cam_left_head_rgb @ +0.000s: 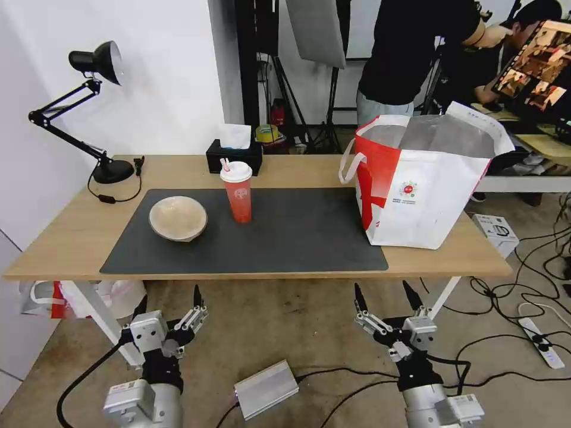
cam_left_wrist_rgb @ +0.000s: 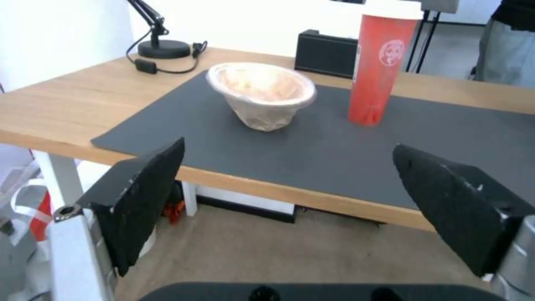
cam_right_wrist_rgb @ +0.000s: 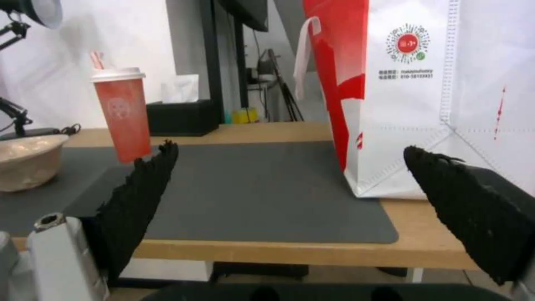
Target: Pick up the trash from the table and place it into the takeout bag.
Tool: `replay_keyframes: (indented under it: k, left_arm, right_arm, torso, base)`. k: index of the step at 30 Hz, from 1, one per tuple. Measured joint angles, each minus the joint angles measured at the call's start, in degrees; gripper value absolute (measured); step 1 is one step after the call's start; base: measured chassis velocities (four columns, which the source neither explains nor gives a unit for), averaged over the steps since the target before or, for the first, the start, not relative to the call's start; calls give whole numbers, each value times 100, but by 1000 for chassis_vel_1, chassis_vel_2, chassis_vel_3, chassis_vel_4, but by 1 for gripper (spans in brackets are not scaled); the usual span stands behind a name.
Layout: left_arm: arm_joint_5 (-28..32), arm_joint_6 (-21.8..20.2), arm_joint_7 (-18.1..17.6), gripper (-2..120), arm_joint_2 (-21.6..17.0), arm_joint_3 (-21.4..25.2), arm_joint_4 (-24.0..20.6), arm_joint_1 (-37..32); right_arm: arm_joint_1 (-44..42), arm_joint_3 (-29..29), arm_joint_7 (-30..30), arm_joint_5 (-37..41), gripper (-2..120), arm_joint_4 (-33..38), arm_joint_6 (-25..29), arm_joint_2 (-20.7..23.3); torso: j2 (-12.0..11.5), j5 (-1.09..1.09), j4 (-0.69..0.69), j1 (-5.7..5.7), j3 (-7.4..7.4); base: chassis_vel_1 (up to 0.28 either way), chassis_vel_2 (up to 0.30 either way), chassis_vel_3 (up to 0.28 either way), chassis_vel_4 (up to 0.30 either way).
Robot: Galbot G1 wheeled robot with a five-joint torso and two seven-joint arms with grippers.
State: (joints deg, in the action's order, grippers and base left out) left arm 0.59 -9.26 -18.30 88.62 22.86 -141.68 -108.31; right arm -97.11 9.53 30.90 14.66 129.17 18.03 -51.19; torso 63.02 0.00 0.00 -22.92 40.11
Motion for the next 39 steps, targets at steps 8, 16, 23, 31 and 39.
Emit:
replay_keyframes:
  k: [8,16,23,31,39]
  left_arm:
    - [5,0,0,100,3,-5,-6,-2]
    - [15,1,-4,100,-4,-11,-12,-5]
    - [66,50,-74,100,23,-35,10,24]
    - [91,52,-82,100,37,-13,27,73]
    - [92,53,-57,100,53,3,34,80]
  right_arm:
    - [14,-11,0,-72,100,-25,39,-16]
    - [-17,-14,-183,31,100,27,116,-4]
    - [102,27,-488,503,100,218,-32,367]
    - [586,118,-1543,1407,100,487,-171,1123]
    - [1454,-13,-2025,2152,100,591,-412,1652]
  torso:
    - [0,0,0,0,0]
    - [0,0,-1,0,0]
    - [0,1,0,0,0]
    - [0,0,0,0,0]
    - [0,0,0,0,0]
  base:
    - [0,0,0,0]
    - [0,0,0,0]
    - [0,0,0,0]
    - [0,0,0,0]
    - [0,0,0,0]
